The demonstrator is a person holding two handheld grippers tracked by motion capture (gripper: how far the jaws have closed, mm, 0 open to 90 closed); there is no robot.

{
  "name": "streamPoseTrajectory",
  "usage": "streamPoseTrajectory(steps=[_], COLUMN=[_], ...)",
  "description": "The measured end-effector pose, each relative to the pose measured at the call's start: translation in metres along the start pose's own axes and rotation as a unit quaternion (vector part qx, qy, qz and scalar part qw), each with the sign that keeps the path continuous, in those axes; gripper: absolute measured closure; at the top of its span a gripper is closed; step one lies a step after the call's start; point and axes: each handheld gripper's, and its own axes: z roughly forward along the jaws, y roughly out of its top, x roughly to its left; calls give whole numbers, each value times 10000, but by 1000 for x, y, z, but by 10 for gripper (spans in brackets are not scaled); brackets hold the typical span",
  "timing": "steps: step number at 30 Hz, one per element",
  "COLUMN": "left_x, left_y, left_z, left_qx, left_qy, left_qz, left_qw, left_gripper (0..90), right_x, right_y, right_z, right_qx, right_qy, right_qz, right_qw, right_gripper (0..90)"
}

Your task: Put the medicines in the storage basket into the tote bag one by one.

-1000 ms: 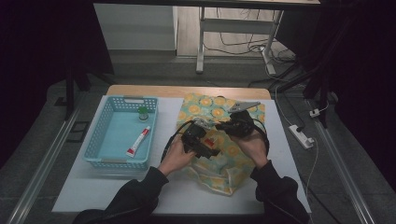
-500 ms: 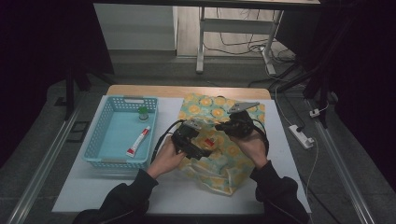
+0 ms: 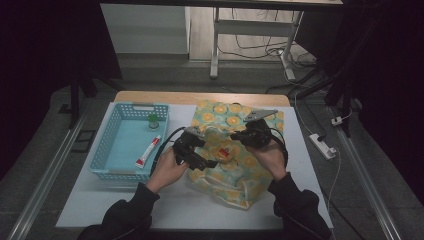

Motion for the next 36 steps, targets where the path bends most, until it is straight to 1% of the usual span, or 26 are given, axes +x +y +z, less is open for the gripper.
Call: streamPoseTrajectory(steps=[3, 5, 6, 9, 11, 13, 18, 22, 28, 33, 36], left_x=[0, 1, 1, 2, 5, 9, 15, 20, 30, 37, 43], left_y=[-2, -4, -5, -8, -11, -15, -22, -27, -37, -44, -49], left_z=[-6, -11, -14, -21, -28, -32, -42, -51, -66, -78, -86], left_qx=[-6, -81, -120, -131, -147, -224, -187, -129, -100, -94, -112], left_qy=[95, 158, 217, 372, 433, 485, 691, 779, 1049, 1184, 1318], left_qz=[-2, -11, -19, -32, -113, -205, -319, -408, -571, -720, -796], left_qw=[10000, 9998, 9997, 9992, 9989, 9984, 9969, 9960, 9928, 9903, 9880], left_gripper=[0, 0, 0, 0, 1, 2, 1, 1, 1, 1, 2], right_x=[1, 1, 2, 2, 2, 2, 3, 2, 2, 1, 1], right_y=[1, 1, 1, 0, 0, 0, -1, -1, -1, -2, -2], right_z=[-1, -2, -2, -2, -1, -1, -1, 0, -1, -2, -2], right_qx=[-10, -13, -15, 2, 14, 16, 28, 41, 45, 51, 44], right_qy=[5, 13, 12, 31, 42, 49, 59, 78, 76, 74, 68], right_qz=[-23, -25, -26, -27, -29, -25, -26, -23, -13, -13, -14], right_qw=[10000, 10000, 10000, 10000, 10000, 10000, 10000, 10000, 10000, 10000, 10000], right_gripper=[892, 892, 892, 892, 892, 892, 892, 892, 892, 892, 892])
